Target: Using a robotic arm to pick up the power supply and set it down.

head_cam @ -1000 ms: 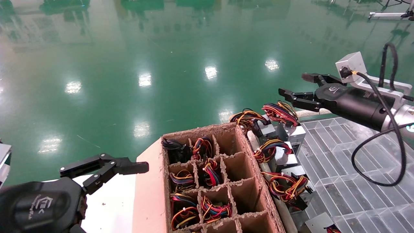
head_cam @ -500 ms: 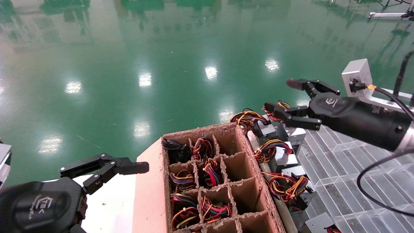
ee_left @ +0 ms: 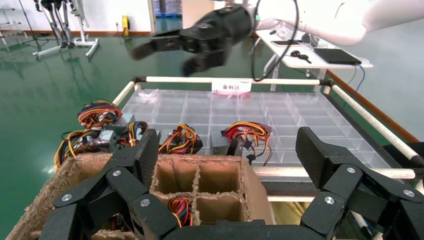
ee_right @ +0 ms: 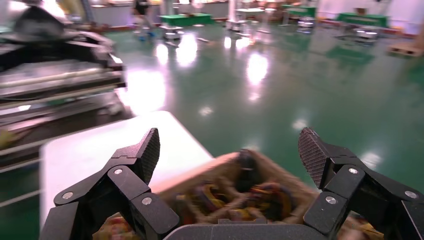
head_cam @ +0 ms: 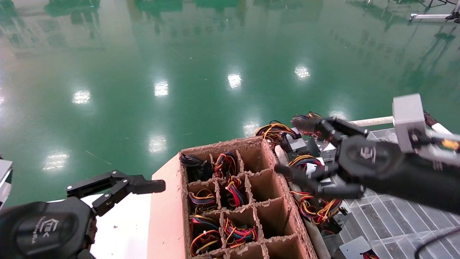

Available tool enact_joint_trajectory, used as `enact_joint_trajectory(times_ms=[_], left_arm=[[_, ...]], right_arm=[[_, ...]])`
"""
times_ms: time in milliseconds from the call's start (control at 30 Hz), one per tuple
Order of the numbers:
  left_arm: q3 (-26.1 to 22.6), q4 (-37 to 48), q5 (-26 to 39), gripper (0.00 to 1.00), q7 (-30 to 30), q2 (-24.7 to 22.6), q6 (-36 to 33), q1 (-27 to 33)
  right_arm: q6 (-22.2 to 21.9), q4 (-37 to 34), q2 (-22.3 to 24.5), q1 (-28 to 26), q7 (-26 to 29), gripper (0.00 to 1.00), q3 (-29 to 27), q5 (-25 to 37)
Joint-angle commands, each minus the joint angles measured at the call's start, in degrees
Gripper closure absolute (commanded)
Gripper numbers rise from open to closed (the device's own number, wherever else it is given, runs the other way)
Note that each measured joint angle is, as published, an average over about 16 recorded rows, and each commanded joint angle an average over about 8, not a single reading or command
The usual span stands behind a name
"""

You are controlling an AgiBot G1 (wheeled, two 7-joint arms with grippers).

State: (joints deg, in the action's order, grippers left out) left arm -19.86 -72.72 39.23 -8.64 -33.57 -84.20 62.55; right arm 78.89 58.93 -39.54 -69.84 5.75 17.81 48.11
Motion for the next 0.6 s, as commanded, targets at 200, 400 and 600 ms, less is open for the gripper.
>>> enact_joint_trajectory(times_ms=[200,400,600], left_arm=[[0.0,0.0,0.0,0.00,0.0,0.0,0.0,0.0],[0.0,0.0,0.0,0.00,0.0,0.0,0.0,0.0],[0.0,0.0,0.0,0.00,0.0,0.0,0.0,0.0]], right_arm=[[4.0,8.6,2.6,4.8,2.9,0.00,-1.1,-3.7],[6.8,14.7,4.5,8.3,4.9,0.00,-1.8,-6.3],[8.0,17.3,5.3,9.7,5.6,0.00,-2.1,-7.4]])
